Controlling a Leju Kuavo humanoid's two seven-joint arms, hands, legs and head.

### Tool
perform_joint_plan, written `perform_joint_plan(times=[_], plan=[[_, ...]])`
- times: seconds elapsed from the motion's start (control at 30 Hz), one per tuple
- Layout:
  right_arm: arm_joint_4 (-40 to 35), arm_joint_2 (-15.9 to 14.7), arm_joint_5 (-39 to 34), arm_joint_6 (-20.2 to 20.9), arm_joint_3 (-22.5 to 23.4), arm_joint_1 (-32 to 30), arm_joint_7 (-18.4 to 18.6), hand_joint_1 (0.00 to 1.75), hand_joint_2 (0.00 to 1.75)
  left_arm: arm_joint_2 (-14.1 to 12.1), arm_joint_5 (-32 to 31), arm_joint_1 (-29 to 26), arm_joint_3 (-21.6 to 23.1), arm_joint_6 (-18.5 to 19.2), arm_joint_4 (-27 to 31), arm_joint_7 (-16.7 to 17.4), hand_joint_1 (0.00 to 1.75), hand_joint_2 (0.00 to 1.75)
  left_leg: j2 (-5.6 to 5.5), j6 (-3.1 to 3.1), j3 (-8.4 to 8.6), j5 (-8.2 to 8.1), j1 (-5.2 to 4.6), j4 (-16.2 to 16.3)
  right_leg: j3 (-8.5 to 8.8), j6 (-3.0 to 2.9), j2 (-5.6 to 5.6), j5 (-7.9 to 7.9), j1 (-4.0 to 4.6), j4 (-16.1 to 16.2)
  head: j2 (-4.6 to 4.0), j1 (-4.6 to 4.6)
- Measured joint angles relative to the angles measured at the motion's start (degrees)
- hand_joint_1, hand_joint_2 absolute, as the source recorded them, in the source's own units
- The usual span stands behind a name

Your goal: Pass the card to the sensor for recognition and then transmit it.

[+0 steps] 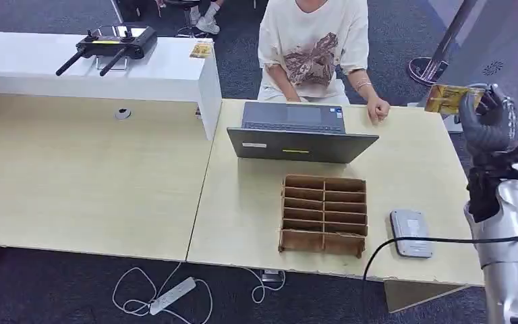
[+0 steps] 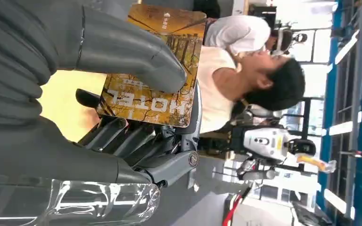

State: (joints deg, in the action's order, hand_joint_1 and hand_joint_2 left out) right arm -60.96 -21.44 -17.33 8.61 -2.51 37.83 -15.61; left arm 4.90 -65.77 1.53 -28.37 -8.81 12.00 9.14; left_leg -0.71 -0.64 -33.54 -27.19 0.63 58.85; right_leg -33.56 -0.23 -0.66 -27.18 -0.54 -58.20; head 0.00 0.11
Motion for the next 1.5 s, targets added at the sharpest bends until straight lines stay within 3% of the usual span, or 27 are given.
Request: perform_joint_plan(times=[0.33,0.53,0.7,1.07,1.5], plan=[[-7.9,-4.2,-3.1,3.5,3.5,-10.3,0.7,1.75,1.75,0.0,-0.4,0.0,-0.4,0.5,0.0,0.6,0.00,0.00,0.04,-0.01,0.03,0.01,0.02,0.0,-0.02,0.00,0.06,0.00,0.02,0.0,0.00,0.00],[-15.3,-4.5,-2.7,6.0,7.3,-20.6,1.4,1.75,1.75,-0.1,-0.6,-0.1,-1.3,0.5,0.0,0.5,0.00,0.00,0.05,0.00,0.00,-0.01,0.01,0.0,-0.03,0.05,0.06,-0.06,0.01,0.0,0.00,-0.04],[-18.5,-4.5,-1.0,7.8,9.5,-24.5,2.6,1.75,1.75,-0.1,-1.0,-0.1,-1.4,0.5,0.0,0.5,0.00,0.00,0.08,0.02,0.00,-0.02,0.01,0.0,-0.03,0.05,0.10,-0.05,0.00,0.0,0.00,0.00],[-18.0,-5.6,5.5,12.1,10.5,-26.7,4.2,1.75,1.75,0.0,-2.0,-0.1,-1.9,0.6,0.0,0.6,0.00,0.00,0.07,0.02,0.01,-0.01,0.01,0.0,-0.02,0.05,0.10,-0.04,0.00,0.0,0.00,-0.02],[-5.5,-9.6,9.4,14.9,5.7,-19.1,5.8,1.75,1.75,-0.1,-2.5,-0.1,-2.8,0.6,0.0,0.2,0.00,0.00,0.08,0.01,0.02,0.01,0.01,0.0,-0.01,0.05,0.11,-0.03,0.00,0.0,0.00,-0.02]])
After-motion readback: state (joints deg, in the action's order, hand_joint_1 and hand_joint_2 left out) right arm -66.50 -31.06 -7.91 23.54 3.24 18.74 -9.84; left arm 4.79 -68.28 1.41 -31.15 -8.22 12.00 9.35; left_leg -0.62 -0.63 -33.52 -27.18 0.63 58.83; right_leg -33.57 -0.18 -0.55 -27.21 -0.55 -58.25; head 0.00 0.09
